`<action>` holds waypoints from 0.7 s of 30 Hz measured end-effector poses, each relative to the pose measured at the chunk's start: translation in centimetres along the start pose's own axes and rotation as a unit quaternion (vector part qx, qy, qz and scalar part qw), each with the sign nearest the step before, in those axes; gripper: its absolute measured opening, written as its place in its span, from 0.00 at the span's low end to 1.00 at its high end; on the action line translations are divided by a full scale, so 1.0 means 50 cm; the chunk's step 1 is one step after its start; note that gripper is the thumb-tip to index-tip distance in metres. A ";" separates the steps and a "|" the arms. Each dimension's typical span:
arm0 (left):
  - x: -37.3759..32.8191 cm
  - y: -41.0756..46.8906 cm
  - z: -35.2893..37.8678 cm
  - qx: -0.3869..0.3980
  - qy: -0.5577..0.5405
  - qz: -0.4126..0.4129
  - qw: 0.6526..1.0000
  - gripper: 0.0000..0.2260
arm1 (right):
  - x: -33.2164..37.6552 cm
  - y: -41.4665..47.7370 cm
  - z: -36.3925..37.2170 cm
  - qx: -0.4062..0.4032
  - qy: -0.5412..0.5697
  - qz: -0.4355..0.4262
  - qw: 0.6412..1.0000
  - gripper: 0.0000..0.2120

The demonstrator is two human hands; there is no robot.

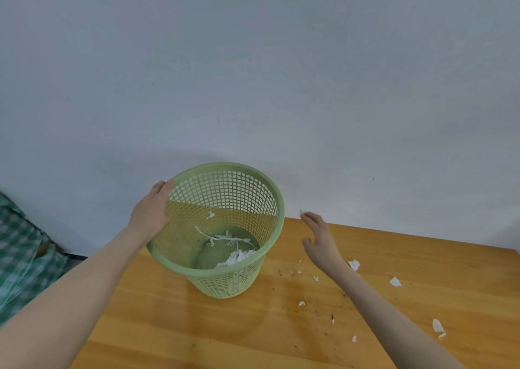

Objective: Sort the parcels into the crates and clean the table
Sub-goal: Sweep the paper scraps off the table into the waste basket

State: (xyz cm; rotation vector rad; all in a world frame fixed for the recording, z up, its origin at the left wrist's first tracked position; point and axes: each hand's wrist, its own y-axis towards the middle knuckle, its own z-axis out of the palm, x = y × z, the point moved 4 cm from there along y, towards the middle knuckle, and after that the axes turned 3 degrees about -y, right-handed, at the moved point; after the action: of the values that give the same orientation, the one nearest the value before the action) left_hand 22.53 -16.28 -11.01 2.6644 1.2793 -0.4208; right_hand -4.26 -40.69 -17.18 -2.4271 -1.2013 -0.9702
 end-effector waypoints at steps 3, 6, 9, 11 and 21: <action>-0.010 -0.010 0.005 0.000 0.002 0.002 1.000 0.36 | 0.110 -0.011 -0.023 -0.053 0.072 -0.098 0.991 0.27; -0.018 -0.019 0.011 0.004 0.002 0.007 1.000 0.36 | 0.176 -0.030 -0.026 -0.059 0.096 -0.185 0.976 0.25; -0.020 -0.024 0.016 0.003 0.001 0.007 1.000 0.36 | 0.185 -0.037 -0.001 -0.011 0.008 -0.239 0.971 0.22; -0.021 -0.027 0.016 0.002 0.003 0.003 1.000 0.36 | 0.170 -0.037 0.007 0.002 -0.026 -0.239 0.971 0.23; -0.023 -0.028 0.013 -0.009 0.007 0.006 1.000 0.36 | -0.129 -0.086 -0.027 -0.011 -0.002 0.091 0.996 0.24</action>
State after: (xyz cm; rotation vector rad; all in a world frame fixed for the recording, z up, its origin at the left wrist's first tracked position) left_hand 20.62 -16.42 -11.31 2.6633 1.2637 -0.3883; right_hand -11.02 -42.57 -20.73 -2.5031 -0.9553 -0.9291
